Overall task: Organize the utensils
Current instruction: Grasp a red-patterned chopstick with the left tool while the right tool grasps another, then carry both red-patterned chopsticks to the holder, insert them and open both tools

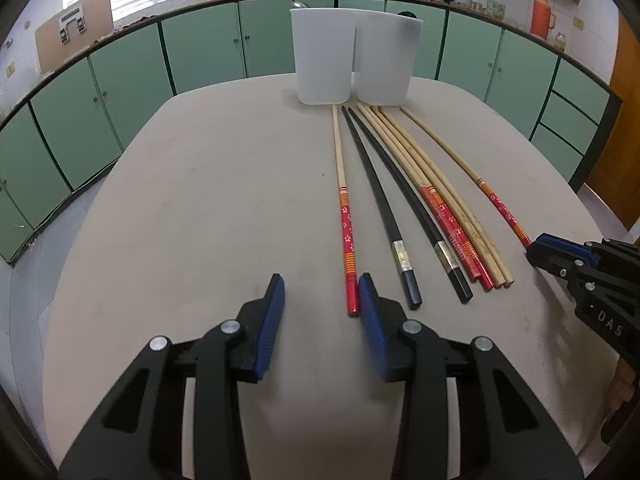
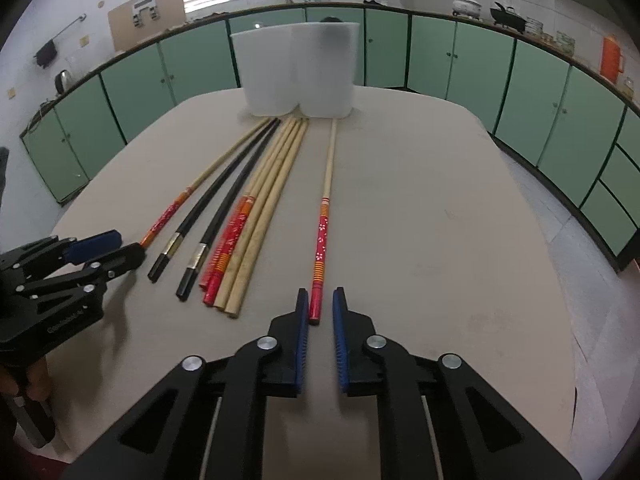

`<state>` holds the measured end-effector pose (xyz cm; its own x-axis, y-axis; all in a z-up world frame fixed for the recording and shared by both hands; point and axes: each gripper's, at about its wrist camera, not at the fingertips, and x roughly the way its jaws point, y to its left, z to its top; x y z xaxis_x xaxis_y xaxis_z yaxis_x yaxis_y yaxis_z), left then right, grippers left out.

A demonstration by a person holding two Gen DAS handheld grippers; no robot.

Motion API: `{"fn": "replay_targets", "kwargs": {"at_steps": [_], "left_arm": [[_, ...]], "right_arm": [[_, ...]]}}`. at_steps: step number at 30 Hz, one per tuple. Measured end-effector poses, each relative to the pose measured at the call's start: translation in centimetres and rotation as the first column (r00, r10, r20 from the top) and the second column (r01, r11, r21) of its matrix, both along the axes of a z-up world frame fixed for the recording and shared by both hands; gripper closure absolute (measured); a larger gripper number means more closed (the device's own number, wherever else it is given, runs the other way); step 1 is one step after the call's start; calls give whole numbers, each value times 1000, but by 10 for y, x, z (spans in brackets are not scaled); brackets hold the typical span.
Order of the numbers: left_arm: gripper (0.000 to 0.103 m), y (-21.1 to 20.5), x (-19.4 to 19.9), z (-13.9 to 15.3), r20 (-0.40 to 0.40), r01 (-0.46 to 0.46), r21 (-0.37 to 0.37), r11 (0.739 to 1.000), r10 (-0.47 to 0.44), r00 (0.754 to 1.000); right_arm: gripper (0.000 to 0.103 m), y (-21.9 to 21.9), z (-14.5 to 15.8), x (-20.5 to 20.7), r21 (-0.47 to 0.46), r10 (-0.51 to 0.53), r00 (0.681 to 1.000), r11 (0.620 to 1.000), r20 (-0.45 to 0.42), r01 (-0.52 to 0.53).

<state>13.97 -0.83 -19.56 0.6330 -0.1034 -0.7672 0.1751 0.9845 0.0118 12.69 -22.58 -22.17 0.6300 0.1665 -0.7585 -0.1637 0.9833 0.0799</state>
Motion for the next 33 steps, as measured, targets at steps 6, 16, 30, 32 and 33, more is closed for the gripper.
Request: {"fn": "replay_targets", "kwargs": {"at_steps": [6,16,30,32,33], "left_arm": [[66,1,-1,-1,5,-10,0,1000,10,1000],[98,-10,-7,1,20,34,4,999,-34,999],[98,3,-21,84,184,54,5,999,-54,981],[98,3,-21,101,219,56,2,998,-55,974],[98,3,-22,107,230,55,0,998,-54,972]], "right_arm": [[90,2,-3,-3,-12,9,1000,1000,16,-9],[97,-3,-1,-4,14,-7,999,1000,37,7],[97,-28,75,-11,26,-22,972,1000,236,17],[97,-32,86,-10,37,-26,965,999,260,17],[97,-33,92,-10,46,-28,962,999,271,16]]}}
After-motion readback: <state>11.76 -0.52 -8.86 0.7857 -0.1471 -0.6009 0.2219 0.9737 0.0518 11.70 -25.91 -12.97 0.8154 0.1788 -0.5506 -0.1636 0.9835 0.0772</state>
